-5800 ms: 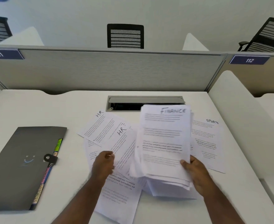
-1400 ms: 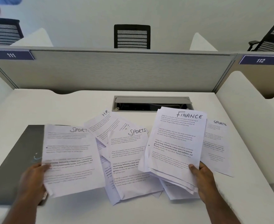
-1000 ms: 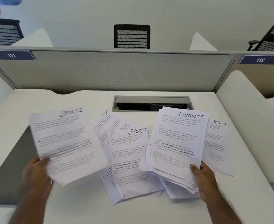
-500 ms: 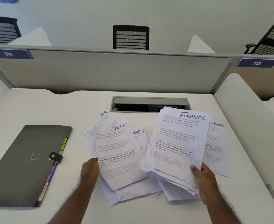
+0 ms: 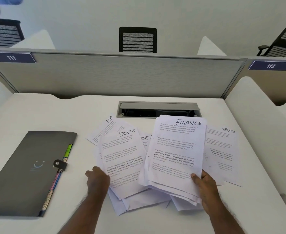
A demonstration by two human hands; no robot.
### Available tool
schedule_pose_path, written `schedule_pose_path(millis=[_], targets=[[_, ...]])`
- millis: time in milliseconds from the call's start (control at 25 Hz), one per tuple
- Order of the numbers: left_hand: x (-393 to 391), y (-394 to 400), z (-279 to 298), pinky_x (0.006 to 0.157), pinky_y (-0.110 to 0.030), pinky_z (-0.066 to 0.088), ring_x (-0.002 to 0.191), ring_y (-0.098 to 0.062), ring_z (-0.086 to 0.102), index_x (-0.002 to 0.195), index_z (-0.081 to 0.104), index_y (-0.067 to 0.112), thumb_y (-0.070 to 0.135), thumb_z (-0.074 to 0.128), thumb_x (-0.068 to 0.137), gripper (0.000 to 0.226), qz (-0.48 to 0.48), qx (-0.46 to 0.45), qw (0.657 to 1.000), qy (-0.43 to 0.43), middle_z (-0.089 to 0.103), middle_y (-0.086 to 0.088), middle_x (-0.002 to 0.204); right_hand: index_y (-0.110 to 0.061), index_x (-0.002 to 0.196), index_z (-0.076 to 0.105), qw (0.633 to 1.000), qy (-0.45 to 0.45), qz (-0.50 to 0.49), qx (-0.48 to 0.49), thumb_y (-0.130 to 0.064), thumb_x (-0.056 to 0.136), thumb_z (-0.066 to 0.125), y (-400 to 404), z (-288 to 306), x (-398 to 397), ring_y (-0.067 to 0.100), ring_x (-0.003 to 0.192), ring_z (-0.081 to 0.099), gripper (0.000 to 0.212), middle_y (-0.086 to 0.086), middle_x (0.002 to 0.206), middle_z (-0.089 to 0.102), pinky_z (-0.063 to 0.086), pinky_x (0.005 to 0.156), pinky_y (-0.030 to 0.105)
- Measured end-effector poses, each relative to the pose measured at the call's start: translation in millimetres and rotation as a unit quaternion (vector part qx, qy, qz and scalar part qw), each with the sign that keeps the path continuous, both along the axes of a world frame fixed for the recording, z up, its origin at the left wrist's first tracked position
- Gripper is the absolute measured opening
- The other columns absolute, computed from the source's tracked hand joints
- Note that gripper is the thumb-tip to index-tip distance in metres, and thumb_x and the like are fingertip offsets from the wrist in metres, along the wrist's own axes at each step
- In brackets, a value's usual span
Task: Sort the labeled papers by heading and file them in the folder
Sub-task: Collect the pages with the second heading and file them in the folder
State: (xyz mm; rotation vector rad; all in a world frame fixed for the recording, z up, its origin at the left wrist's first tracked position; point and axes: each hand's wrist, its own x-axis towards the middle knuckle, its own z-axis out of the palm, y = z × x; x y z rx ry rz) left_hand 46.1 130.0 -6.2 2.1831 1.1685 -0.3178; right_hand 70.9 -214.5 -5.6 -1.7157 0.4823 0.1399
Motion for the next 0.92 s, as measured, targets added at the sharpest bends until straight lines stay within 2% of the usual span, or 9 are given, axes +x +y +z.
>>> schedule_pose_path(millis=[160, 240, 400, 560, 800, 920], targets=[[-1, 7, -9, 0.095, -0.049, 0.052, 0.113, -0.047, 0.054, 0.148, 0.037, 0.012, -0.002, 0.052, 0.09, 0.062, -0.031, -0.013, 0.999, 0.004, 0.033, -0.021, 0.129, -0.019, 0.109, 0.063, 1.0, 0.003, 0.004, -0.003, -0.007, 0.093, 0.058, 6, -5, -1, 0.02, 0.101, 0.063, 0.021, -0.003, 0.107, 0.069, 0.047, 0.089, 0.034], [-1, 14, -12, 0.092, -0.048, 0.055, 0.11, -0.045, 0.056, 0.154, 0.03, 0.017, 0.0, 0.054, 0.09, 0.071, -0.046, -0.024, 0.998, 0.024, 0.03, -0.018, 0.126, -0.019, 0.107, 0.063, 1.0, 0.005, 0.004, -0.004, -0.006, 0.092, 0.058, 7, -4, -1, 0.016, 0.097, 0.063, 0.02, -0.007, 0.102, 0.069, 0.047, 0.088, 0.034], [-6, 28, -16, 0.087, -0.047, 0.058, 0.095, -0.041, 0.064, 0.157, 0.023, 0.026, 0.019, 0.054, 0.094, 0.071, -0.105, -0.001, 0.993, 0.047, 0.024, -0.009, 0.108, -0.02, 0.104, 0.061, 1.0, -0.002, 0.006, -0.008, -0.006, 0.093, 0.058, 7, 0, 1, 0.009, 0.093, 0.061, 0.019, -0.008, 0.099, 0.066, 0.045, 0.086, 0.033], [-4, 34, -12, 0.092, -0.049, 0.057, 0.106, -0.041, 0.06, 0.158, 0.018, 0.03, 0.029, 0.059, 0.095, 0.075, -0.146, 0.007, 0.987, 0.063, 0.03, -0.015, 0.126, -0.02, 0.109, 0.061, 1.0, 0.0, 0.008, -0.015, -0.009, 0.093, 0.058, 3, -5, 2, 0.021, 0.1, 0.062, 0.02, 0.0, 0.107, 0.067, 0.046, 0.088, 0.034], [-1, 35, -10, 0.102, -0.048, 0.048, 0.125, -0.039, 0.049, 0.156, 0.024, 0.032, 0.035, 0.056, 0.097, 0.067, -0.211, 0.063, 0.971, 0.092, 0.034, -0.014, 0.136, -0.02, 0.109, 0.061, 1.0, 0.004, 0.008, -0.016, -0.009, 0.093, 0.058, 2, -7, 0, 0.021, 0.099, 0.062, 0.019, 0.001, 0.109, 0.067, 0.046, 0.087, 0.033], [-2, 32, -8, 0.093, -0.046, 0.051, 0.117, -0.036, 0.054, 0.141, 0.048, 0.03, 0.034, 0.056, 0.095, 0.047, -0.245, 0.109, 0.961, 0.063, 0.045, -0.008, 0.113, -0.02, 0.11, 0.06, 1.0, 0.003, 0.009, -0.01, -0.009, 0.094, 0.057, 2, -5, -1, 0.023, 0.1, 0.061, 0.02, 0.001, 0.108, 0.066, 0.046, 0.087, 0.033]])
